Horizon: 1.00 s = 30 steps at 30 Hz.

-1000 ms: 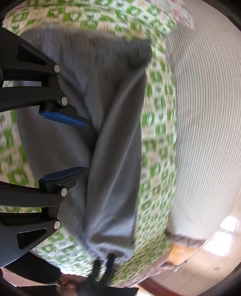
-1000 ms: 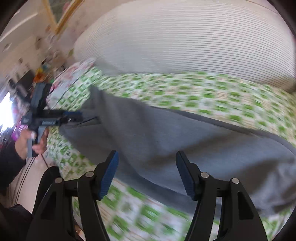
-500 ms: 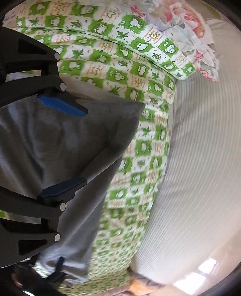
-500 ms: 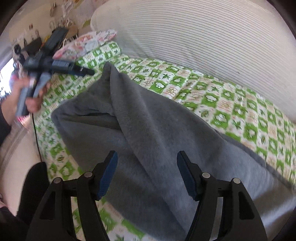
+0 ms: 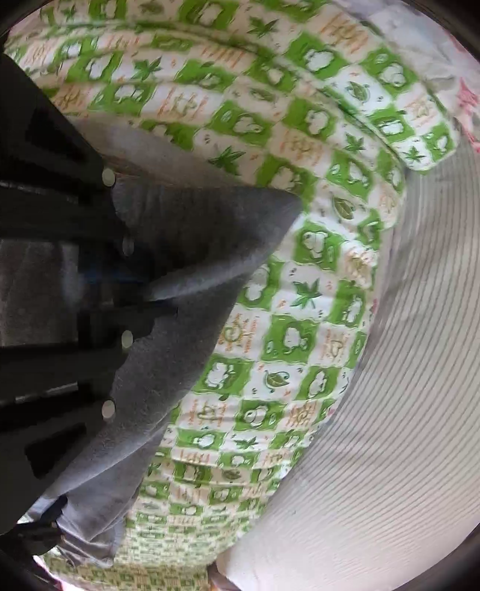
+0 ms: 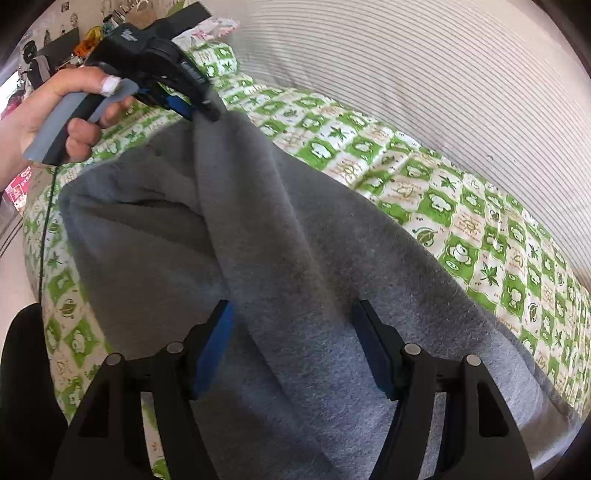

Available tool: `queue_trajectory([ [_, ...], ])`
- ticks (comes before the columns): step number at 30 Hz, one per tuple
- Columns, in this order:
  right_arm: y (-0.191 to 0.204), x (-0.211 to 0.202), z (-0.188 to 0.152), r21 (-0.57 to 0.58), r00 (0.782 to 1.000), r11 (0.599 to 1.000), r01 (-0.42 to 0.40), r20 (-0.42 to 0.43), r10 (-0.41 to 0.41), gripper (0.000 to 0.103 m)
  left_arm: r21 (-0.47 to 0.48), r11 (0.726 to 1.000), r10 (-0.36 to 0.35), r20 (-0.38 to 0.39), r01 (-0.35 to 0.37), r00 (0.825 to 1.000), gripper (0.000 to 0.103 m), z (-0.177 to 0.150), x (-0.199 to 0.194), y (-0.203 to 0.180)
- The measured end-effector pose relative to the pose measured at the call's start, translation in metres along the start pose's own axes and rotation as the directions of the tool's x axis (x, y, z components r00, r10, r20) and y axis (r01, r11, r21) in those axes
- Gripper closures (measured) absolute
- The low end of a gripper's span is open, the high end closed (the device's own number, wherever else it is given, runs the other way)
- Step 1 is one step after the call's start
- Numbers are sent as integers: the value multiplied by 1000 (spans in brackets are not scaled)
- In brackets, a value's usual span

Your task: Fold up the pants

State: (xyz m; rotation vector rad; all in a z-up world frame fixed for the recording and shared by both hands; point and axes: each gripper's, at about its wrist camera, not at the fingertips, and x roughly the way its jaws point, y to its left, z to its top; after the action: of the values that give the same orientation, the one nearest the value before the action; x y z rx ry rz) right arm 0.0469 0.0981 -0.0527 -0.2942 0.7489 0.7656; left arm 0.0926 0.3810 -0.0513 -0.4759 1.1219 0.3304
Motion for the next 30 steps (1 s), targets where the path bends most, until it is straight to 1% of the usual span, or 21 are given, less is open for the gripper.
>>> queue_trajectory([
  [1, -2, 0, -1, 6, 1000, 1000, -2, -6, 2, 65, 8, 1000, -2, 18, 1, 1000, 97, -5, -3, 0],
  [2, -5, 0, -1, 27, 1000, 999, -22, -19, 23, 88, 15, 1000, -10, 32, 9, 999, 98, -10, -8, 2],
  [3, -9, -2, -1, 45, 999, 998, -38, -17, 39, 98, 16, 1000, -22, 41, 22, 999, 99, -14, -13, 4],
  [6, -18, -17, -2, 96, 995, 990, -102, 18, 101, 99, 14, 998, -66, 87, 65, 994, 100, -25, -38, 9],
  [11, -15, -51, -4, 84, 986, 984, -156, 67, 151, 100, 11, 989, -146, 158, 146, 977, 100, -54, -90, 20],
  [14, -16, -71, -7, 88, 980, 979, -185, 92, 177, 100, 7, 983, -183, 179, 184, 967, 99, -70, -110, 25],
  [15, -16, -77, -8, 90, 976, 975, -204, 99, 195, 100, 7, 980, -199, 185, 201, 962, 99, -81, -119, 29],
  [18, -17, -90, -15, 84, 969, 968, -237, 97, 229, 100, 1, 973, -227, 186, 231, 956, 99, -104, -128, 33],
  [20, -14, -94, -21, 73, 968, 967, -244, 83, 237, 100, -8, 971, -234, 175, 239, 956, 99, -120, -123, 33],
  [23, -5, -93, -32, 50, 970, 969, -242, 44, 240, 100, -23, 972, -227, 153, 233, 962, 99, -144, -115, 40],
  [24, -1, -90, -36, 42, 970, 969, -244, 26, 243, 100, -33, 972, -228, 135, 235, 964, 99, -151, -107, 43],
  [28, 4, -73, -48, 42, 972, 972, -233, -31, 234, 100, -66, 970, -226, 85, 232, 970, 99, -168, -83, 53],
  [30, 3, -61, -53, 59, 971, 972, -227, -59, 231, 100, -88, 968, -231, 67, 236, 971, 98, -174, -72, 59],
])
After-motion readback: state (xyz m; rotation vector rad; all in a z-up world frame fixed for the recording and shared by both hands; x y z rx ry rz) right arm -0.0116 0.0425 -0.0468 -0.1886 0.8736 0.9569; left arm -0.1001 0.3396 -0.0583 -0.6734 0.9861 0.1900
